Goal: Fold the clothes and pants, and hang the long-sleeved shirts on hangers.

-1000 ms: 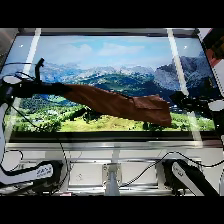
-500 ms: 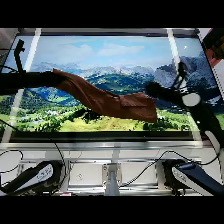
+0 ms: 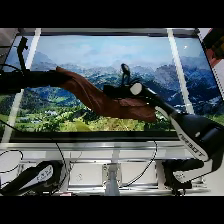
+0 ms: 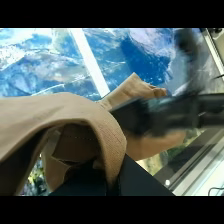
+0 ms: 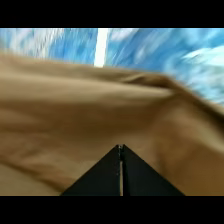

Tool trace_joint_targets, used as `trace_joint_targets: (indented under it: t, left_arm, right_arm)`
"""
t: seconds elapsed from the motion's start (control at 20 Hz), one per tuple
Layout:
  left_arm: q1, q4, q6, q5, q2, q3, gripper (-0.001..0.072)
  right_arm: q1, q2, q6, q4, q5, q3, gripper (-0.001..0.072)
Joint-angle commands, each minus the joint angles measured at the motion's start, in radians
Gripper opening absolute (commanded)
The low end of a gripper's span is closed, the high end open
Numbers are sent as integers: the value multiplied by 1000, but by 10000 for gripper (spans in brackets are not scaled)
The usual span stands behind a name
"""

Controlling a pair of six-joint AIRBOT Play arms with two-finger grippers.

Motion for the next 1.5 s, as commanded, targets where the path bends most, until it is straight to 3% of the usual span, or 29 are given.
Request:
trace_joint_targets:
  t: [0.0, 0.2, 0.4, 0.55, 0.75, 0.85, 1.05, 1.25, 1.45]
  left_arm:
    - [-41, 2, 5, 44, -1, 1, 14]
    - [-100, 3, 5, 84, -26, 1, 15]
    - [-201, 3, 5, 118, -62, 1, 14]
    - [-308, 4, 5, 156, -79, 1, 13]
    - [-448, 7, 23, 261, -99, 1, 13]
    - [-531, 7, 23, 320, -122, 2, 13]
    - [-694, 1, 18, 448, -202, 18, 12]
    - [-824, -64, 19, 627, -312, 53, 13]
    - [-912, -94, 19, 663, -436, 53, 14]
  right_arm:
    - [111, -134, 24, 18, 52, 140, 11]
    - [172, -156, 24, -6, 45, 169, 12]
    - [93, -111, 23, -116, 145, 170, 12]
    - [-17, -13, 19, -278, 248, 170, 12]
    - [-151, 142, 6, -594, 530, 169, 13]
    - [-216, 215, 10, -697, 575, 169, 13]
    - [-386, 379, 13, -704, 617, 169, 13]
    - [-508, 484, -27, -717, 770, 158, 13]
    - [-591, 557, -40, -716, 765, 72, 13]
